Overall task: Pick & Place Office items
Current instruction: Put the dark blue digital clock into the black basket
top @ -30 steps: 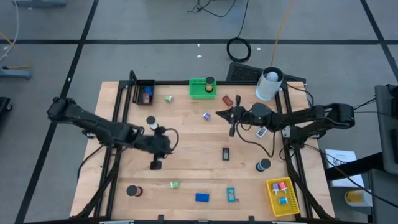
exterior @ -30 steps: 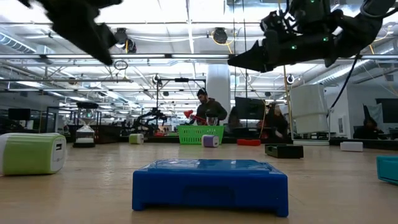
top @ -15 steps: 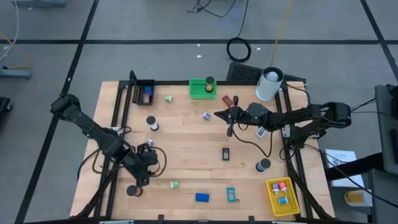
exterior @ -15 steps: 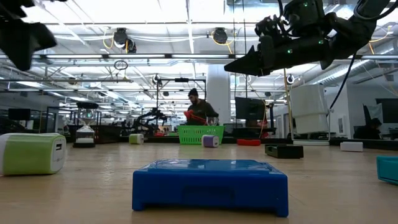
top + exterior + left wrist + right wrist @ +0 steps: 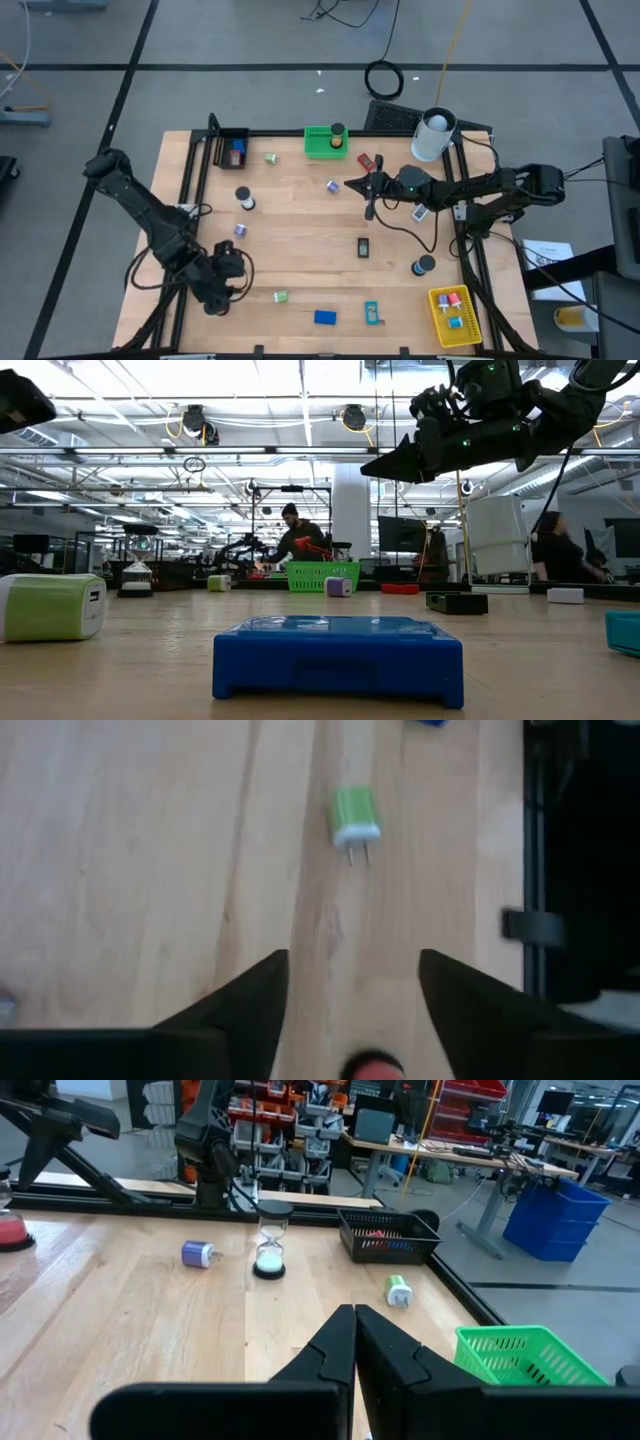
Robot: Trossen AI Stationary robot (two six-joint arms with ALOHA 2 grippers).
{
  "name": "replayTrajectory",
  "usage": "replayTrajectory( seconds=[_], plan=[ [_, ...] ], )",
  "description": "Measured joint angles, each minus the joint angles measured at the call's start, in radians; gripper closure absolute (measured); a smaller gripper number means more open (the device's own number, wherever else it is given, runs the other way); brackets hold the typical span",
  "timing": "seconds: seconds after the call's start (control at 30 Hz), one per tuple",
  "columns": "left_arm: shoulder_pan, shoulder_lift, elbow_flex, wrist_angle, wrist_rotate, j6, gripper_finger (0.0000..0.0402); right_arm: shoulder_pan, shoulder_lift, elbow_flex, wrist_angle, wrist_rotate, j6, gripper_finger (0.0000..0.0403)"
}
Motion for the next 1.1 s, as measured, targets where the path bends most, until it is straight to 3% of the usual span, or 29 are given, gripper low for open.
replayTrajectory(
  seconds=[0.2, 0.33, 0.43, 0.57, 0.73, 0.93, 1.1],
  plan=[
    [0.072, 0.000, 0.000, 0.002, 0.108, -0.037, 0.0300, 0.000, 0.000, -0.001, 0.000, 0.000, 0.000, 0.0399],
    [0.058, 0.001, 0.032, 0.029, 0.120, 0.058, 0.0351, 0.000, 0.000, -0.001, 0.000, 0.000, 0.000, 0.0399],
    [0.044, 0.009, 0.110, -0.002, 0.091, 0.059, 0.0348, 0.000, 0.000, -0.001, -0.007, 0.000, 0.000, 0.0399],
    [0.038, 0.073, 0.232, -0.141, 0.051, 0.060, 0.0304, 0.000, 0.000, -0.001, -0.008, 0.000, 0.000, 0.0399],
    [0.032, 0.153, 0.307, -0.255, 0.100, 0.045, 0.0266, 0.000, 0.000, -0.001, -0.013, 0.000, 0.000, 0.0399],
    [0.040, 0.243, 0.336, -0.254, 0.106, 0.150, 0.0323, 0.000, 0.000, -0.001, -0.015, 0.000, 0.000, 0.0399],
    [0.067, 0.284, 0.339, -0.222, 0.066, 0.116, 0.0363, 0.000, 0.000, -0.001, -0.015, 0.000, 0.000, 0.0399]
  ],
)
